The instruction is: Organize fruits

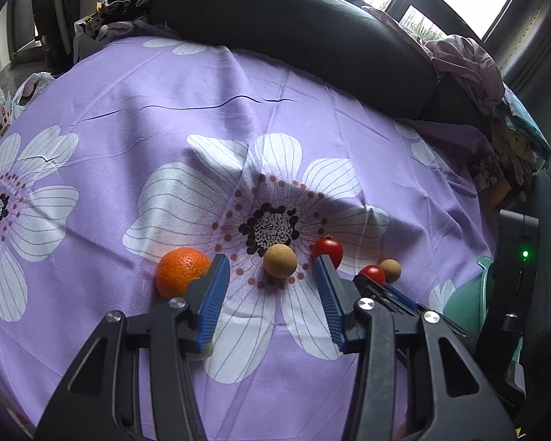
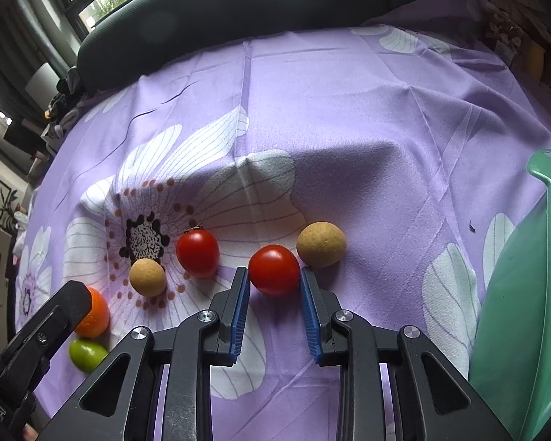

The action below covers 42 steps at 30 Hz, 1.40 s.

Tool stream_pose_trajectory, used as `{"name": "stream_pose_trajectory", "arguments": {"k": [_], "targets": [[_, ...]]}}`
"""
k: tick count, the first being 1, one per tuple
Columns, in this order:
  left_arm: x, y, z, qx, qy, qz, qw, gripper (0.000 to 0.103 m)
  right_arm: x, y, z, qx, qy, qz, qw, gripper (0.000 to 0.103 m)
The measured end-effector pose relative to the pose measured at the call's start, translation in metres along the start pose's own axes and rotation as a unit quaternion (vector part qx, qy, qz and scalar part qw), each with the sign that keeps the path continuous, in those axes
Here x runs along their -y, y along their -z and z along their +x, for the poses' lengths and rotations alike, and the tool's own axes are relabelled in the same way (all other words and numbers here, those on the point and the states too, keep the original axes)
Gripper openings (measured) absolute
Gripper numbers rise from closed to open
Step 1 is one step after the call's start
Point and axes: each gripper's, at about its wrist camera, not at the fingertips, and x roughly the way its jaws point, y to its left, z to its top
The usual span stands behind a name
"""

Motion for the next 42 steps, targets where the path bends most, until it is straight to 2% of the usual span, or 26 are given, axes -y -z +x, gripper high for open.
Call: {"name": "stream_pose_trajectory", "arguments": {"k": [4, 7, 13, 17, 19, 30, 33, 42], "targets": [[0.014, -0.010, 0.000, -0.004, 0.017, 0.010, 0.9998, 0.047, 0.008, 0.003, -0.013, 0.005, -0.022, 0.017, 1.000, 0.029], [0.033, -0.022, 0.007, -0.024, 0.032, 0.029, 0.9988, 0.047, 0.012, 0.004, -0.025, 0.021, -0.033, 0.022, 0.999, 0.029], [0.063, -0.035, 0.026, -0.033, 0.007, 0.070, 0.9970, 0.045, 0.022, 0.004, -0.034, 0.029, -0.046, 0.036, 0.998, 0.029], [0.063, -0.028, 0.048, -0.068, 0.013, 0.056, 0.9960, 0.040, 0.026, 0.007, -0.036, 0.027, -0.043, 0.035, 0.998, 0.029], [0.068, -0.025, 0.055, -0.077, 0.019, 0.066, 0.9947, 0.039, 0.026, 0.008, -0.038, 0.028, -0.046, 0.032, 0.998, 0.029], [0.058, -0.017, 0.069, -0.105, 0.005, 0.059, 0.9928, 0.037, 0.025, 0.011, -0.039, 0.021, -0.044, 0.031, 0.998, 0.029], [0.055, -0.016, 0.071, -0.112, 0.011, 0.053, 0.9922, 0.037, 0.025, 0.012, -0.038, 0.018, -0.045, 0.031, 0.998, 0.029], [0.056, -0.013, 0.078, -0.114, -0.002, 0.057, 0.9918, 0.037, 0.025, 0.013, -0.038, 0.015, -0.046, 0.030, 0.998, 0.029]]}}
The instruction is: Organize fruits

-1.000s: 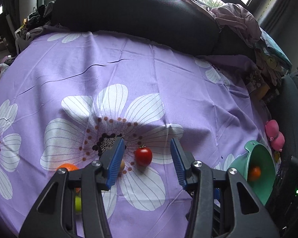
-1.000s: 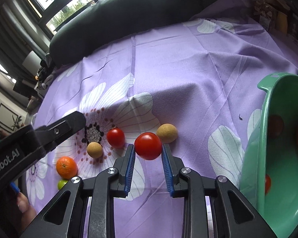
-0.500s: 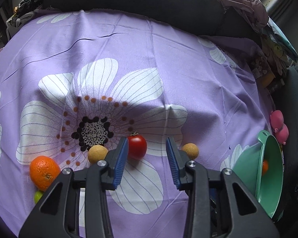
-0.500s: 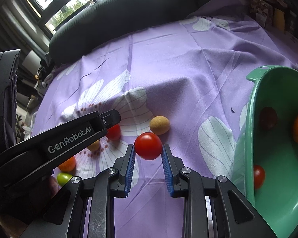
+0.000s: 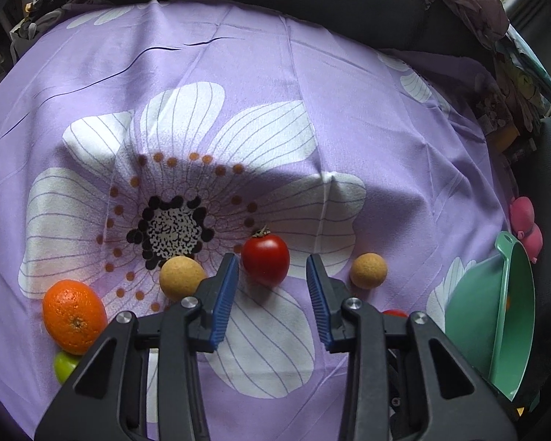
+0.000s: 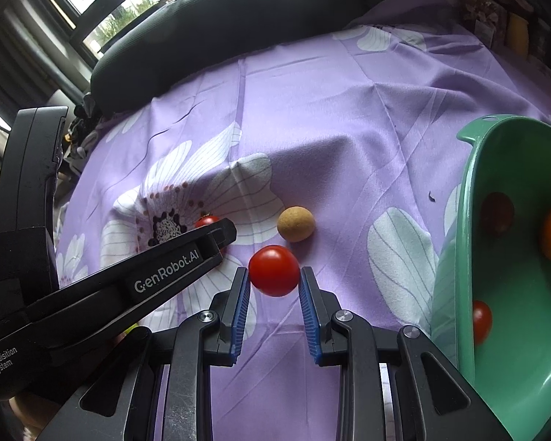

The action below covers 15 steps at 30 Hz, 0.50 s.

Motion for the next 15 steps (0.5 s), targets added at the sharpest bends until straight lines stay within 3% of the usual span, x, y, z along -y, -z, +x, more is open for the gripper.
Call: {"name": "stream_pose_trajectory", "arguments": {"k": [3, 9, 15], "targets": [[-0.0002, -0.0014, 0.0069, -0.007, 0.001, -0.002, 1.0000, 0.036, 0.0007, -0.0002, -0.0002, 0.000, -0.002, 0.001, 1.000, 0.029], [0.0009, -0.0008, 0.0107, 0.005, -0.008, 0.001, 1.0000, 0.026, 0.0008, -0.0003, 0.0005, -0.001, -0.002, 0.001, 1.000, 0.029], [-0.0019, -0.0012, 0.0106, 0.011, -0.008, -0.003, 0.9999, 0.026, -0.0003, -0.0001, 0.0028, -0.003, 0.002, -0.001, 1.000, 0.029]]}}
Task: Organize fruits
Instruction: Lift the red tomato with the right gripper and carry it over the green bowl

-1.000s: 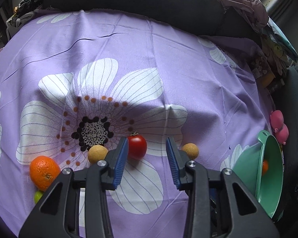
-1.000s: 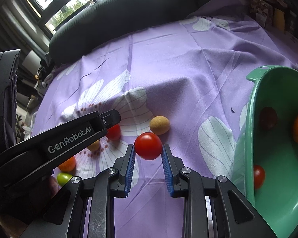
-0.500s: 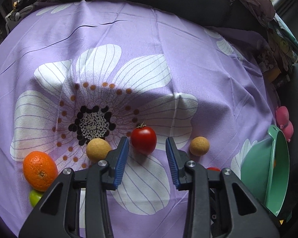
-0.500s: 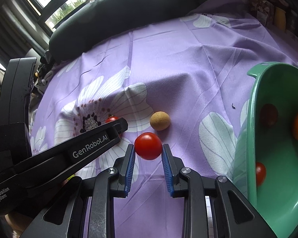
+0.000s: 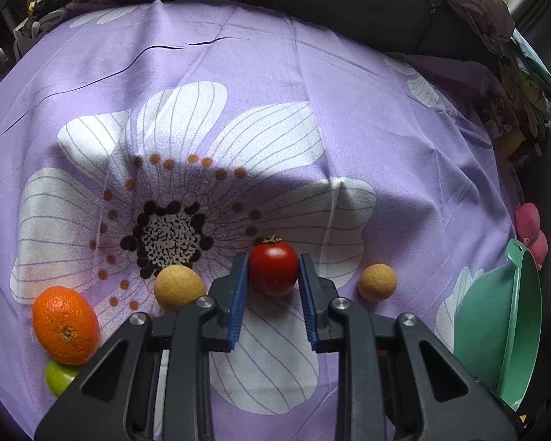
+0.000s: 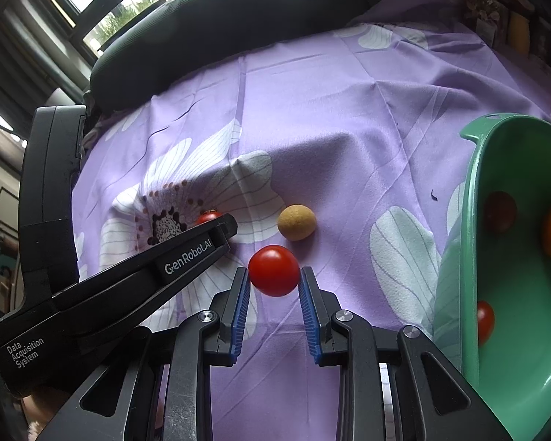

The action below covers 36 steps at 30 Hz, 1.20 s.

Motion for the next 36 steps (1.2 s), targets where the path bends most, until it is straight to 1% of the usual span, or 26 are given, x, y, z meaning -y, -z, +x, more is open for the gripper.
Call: {"name": "stream_pose_trajectory", "arguments": {"k": [2, 9, 12, 15, 20, 23, 29, 36], "targets": [[0.000, 0.001, -0.005, 0.009, -0.003, 0.002, 1.0000, 0.026, 0.000, 0.000, 0.000, 0.000, 0.001, 0.000, 1.000, 0.029], [-0.003, 0.006, -0.037, 0.053, 0.012, -0.002, 0.9985, 0.026, 0.001, -0.001, -0.005, 0.009, -0.001, 0.000, 1.000, 0.029], [-0.004, 0.011, -0.054, 0.074, 0.014, -0.001, 0.9972, 0.026, -0.001, -0.001, -0.013, 0.023, -0.006, -0.003, 1.000, 0.029], [-0.002, 0.016, -0.074, 0.100, 0.021, 0.003, 0.9948, 0.026, -0.003, 0.000, -0.026, 0.047, -0.020, -0.008, 0.999, 0.029], [0.005, 0.024, -0.104, 0.141, 0.036, 0.014, 0.9892, 0.026, -0.005, 0.000, -0.053, 0.092, -0.035, -0.012, 0.995, 0.029], [0.012, 0.030, -0.118, 0.161, 0.045, 0.029, 0.9856, 0.026, -0.002, 0.001, -0.066, 0.114, -0.036, -0.009, 0.993, 0.029], [0.030, 0.041, -0.139, 0.189, 0.073, 0.060, 0.9775, 0.026, 0.008, 0.002, -0.092, 0.153, -0.022, 0.009, 0.988, 0.029], [0.061, 0.058, -0.153, 0.201, 0.122, 0.114, 0.9652, 0.026, 0.032, 0.005, -0.119, 0.192, 0.012, 0.048, 0.980, 0.029]]}}
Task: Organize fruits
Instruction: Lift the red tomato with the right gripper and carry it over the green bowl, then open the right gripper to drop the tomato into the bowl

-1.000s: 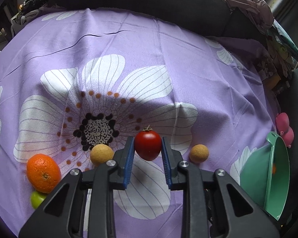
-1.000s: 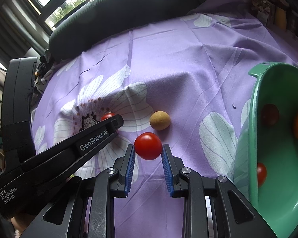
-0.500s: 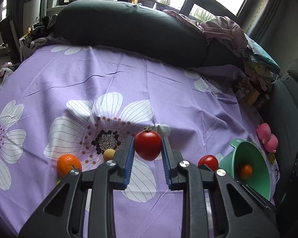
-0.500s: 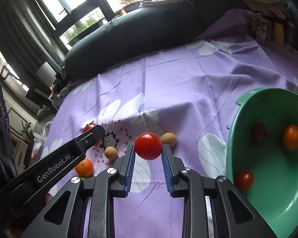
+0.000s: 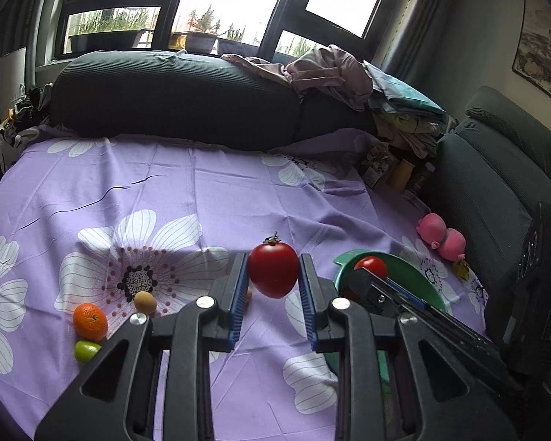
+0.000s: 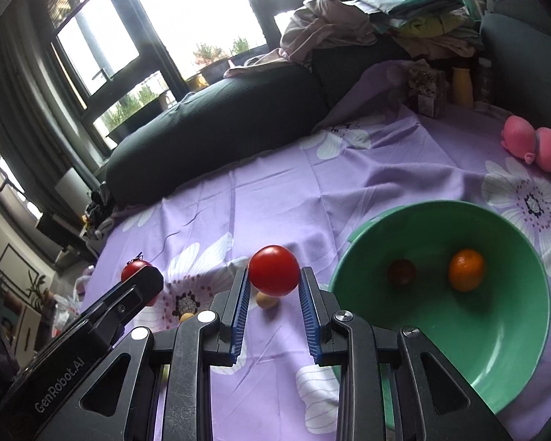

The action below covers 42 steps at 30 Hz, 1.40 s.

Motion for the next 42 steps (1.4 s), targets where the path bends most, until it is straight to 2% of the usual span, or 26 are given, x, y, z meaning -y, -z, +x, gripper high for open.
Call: {"name": "stream_pose_trajectory", "arguments": {"k": [10, 16, 23, 31, 42], "targets": [[0.041, 0.018, 0.021, -0.034, 0.066, 0.049, 0.9960, 0.026, 0.047, -0.005, -0.022, 0.029, 0.069, 0.065, 0.995, 0.030], [0.059, 0.032, 0.045, -0.079, 0.095, 0.066, 0.9901, 0.026, 0.072, -0.004, -0.018, 0.015, 0.086, 0.096, 0.992, 0.030], [0.071, 0.047, 0.069, -0.124, 0.127, 0.076, 0.9811, 0.027, 0.083, -0.001, -0.005, -0.012, 0.103, 0.106, 0.989, 0.030], [0.072, 0.054, 0.084, -0.153, 0.132, 0.070, 0.9768, 0.027, 0.096, 0.003, 0.008, -0.045, 0.137, 0.116, 0.983, 0.030], [0.074, 0.059, 0.094, -0.170, 0.135, 0.072, 0.9736, 0.027, 0.102, 0.005, 0.018, -0.066, 0.151, 0.117, 0.979, 0.030]]}}
